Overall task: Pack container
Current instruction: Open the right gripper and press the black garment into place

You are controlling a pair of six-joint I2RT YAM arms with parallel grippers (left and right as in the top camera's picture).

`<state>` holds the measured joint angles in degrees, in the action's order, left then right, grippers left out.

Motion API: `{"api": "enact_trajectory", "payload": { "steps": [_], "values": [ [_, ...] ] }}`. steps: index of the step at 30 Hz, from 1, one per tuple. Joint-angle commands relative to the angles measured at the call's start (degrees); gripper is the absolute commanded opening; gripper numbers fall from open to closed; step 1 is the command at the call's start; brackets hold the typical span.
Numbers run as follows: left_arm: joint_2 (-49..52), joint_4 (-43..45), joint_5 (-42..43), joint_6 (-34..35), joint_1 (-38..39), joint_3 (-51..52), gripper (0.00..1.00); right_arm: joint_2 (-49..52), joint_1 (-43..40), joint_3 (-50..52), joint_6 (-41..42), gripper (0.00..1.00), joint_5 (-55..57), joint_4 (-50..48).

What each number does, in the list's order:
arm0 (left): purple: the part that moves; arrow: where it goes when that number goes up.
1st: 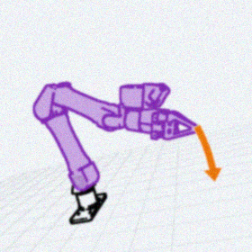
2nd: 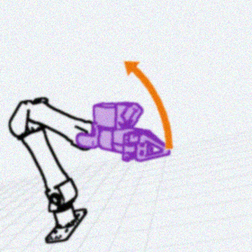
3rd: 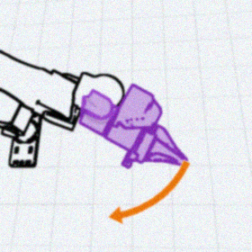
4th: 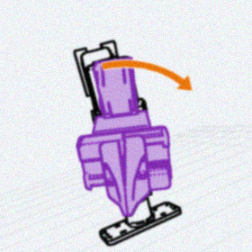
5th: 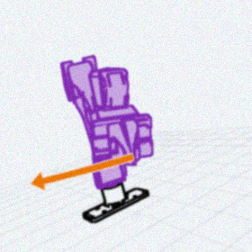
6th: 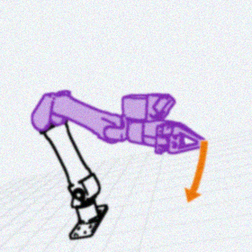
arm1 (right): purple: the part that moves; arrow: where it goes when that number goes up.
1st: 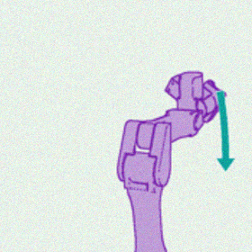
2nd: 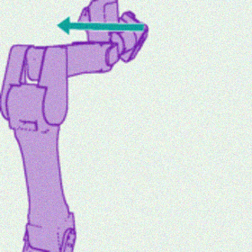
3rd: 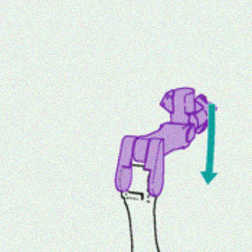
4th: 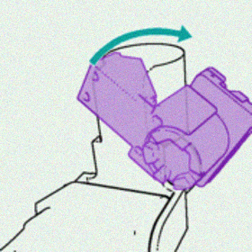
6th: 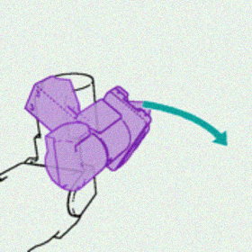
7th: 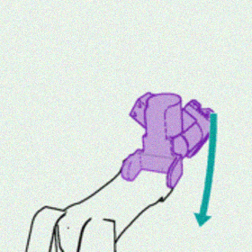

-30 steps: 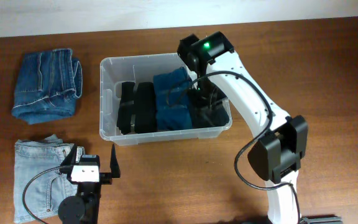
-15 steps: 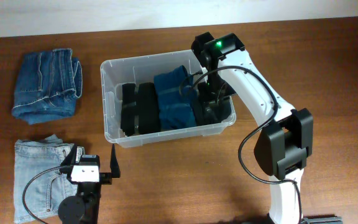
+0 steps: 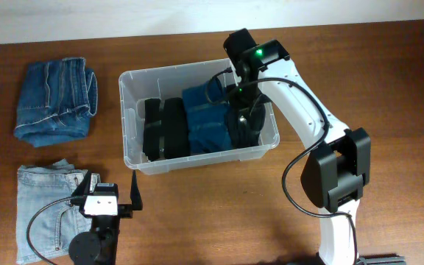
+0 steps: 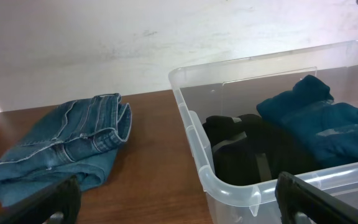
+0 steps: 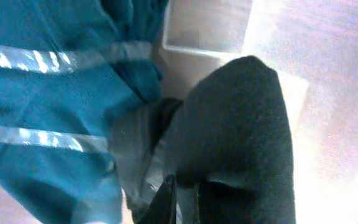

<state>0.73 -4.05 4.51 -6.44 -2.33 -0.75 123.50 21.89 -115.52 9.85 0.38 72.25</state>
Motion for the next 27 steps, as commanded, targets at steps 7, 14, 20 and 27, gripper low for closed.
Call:
{"api": "enact_trajectory", "payload": {
  "steps": [7, 14, 20, 27],
  "values": [
    [-0.3, -0.1, 0.6, -0.5, -0.1, 0.2, 0.99, -0.3, 0.0, 0.2, -0.4, 0.05, -2.3, -3.6],
    [-0.3, -0.1, 0.6, -0.5, -0.1, 0.2, 0.99, -0.3, 0.0, 0.2, -0.4, 0.05, -5.1, -5.4],
    [-0.3, -0.1, 0.6, -0.5, -0.1, 0.2, 0.99, -1.3, -0.2, -2.9, -0.3, 0.04, -5.1, -3.6],
    [-0.3, -0.1, 0.6, -0.5, -0.1, 0.2, 0.99, -4.6, -0.2, -18.4, 0.1, 0.08, 1.0, 9.2]
  ]
}}
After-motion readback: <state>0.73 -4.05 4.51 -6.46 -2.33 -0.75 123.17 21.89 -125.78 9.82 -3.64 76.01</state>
